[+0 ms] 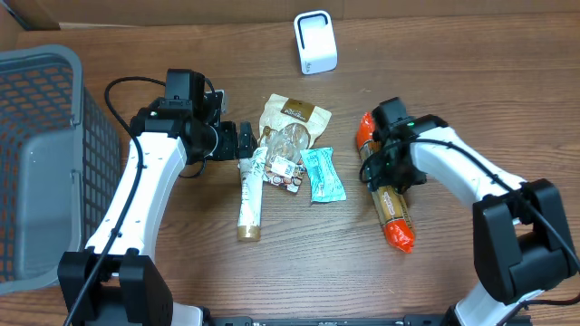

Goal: Scan the item barcode
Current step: 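Lift the spaghetti pack toward the white scanner with the right gripper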

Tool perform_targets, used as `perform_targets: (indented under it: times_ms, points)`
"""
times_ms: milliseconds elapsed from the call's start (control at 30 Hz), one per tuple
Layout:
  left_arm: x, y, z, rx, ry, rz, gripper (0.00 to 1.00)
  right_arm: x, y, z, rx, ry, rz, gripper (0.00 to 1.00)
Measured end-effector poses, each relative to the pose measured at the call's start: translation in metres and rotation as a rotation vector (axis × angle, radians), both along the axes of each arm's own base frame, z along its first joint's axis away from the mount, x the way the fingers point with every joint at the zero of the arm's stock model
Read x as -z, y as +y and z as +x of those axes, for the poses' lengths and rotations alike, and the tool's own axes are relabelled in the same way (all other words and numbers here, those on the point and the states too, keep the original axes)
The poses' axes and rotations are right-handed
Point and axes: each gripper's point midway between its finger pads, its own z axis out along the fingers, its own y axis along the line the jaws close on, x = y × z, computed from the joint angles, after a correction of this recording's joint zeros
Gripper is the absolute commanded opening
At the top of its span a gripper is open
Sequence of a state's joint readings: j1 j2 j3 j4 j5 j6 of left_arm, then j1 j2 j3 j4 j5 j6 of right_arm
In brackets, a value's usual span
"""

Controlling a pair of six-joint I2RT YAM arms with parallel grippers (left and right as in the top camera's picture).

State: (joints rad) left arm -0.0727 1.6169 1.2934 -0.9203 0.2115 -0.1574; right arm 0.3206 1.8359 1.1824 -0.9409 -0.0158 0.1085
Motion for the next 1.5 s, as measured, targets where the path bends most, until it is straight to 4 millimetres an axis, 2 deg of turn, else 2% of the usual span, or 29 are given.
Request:
perform_targets:
  times_ms: [433, 633, 733, 833, 1000, 1067, 1167, 1267, 1333, 1500]
  points:
    - [0.000, 0.000, 0.000, 0.000, 0.000, 0.000, 1.00, -0.004, 0.002, -0.018, 0.019, 0.122, 0.185, 0.73]
    - [0.000, 0.000, 0.000, 0.000, 0.000, 0.000, 1.00, 0.007, 0.002, -0.029, 0.020, 0.147, 0.197, 0.72]
    - [0.000, 0.000, 0.000, 0.000, 0.000, 0.000, 1.00, 0.014, 0.001, -0.033, 0.013, 0.149, 0.199, 0.61]
    - [0.000, 0.000, 0.000, 0.000, 0.000, 0.000, 0.99, 0.015, 0.003, -0.029, 0.015, 0.133, 0.207, 0.49]
    - [0.000, 0.000, 0.000, 0.000, 0.000, 0.000, 1.00, 0.013, 0.012, -0.017, 0.024, 0.087, 0.257, 0.17]
    - [0.000, 0.000, 0.000, 0.000, 0.000, 0.000, 1.00, 0.010, 0.018, -0.014, 0.033, 0.080, 0.296, 0.10]
    - [0.000, 0.000, 0.000, 0.000, 0.000, 0.000, 0.99, 0.006, 0.026, -0.015, 0.040, 0.094, 0.349, 0.08]
    - [0.000, 0.000, 0.000, 0.000, 0.000, 0.000, 1.00, -0.003, 0.036, -0.021, 0.040, 0.143, 0.412, 0.05]
    - [0.000, 0.000, 0.000, 0.000, 0.000, 0.000, 1.00, -0.016, 0.046, -0.022, 0.033, 0.169, 0.472, 0.05]
    - [0.000, 0.000, 0.000, 0.000, 0.000, 0.000, 1.00, -0.073, 0.077, -0.002, -0.045, 0.135, 0.668, 0.05]
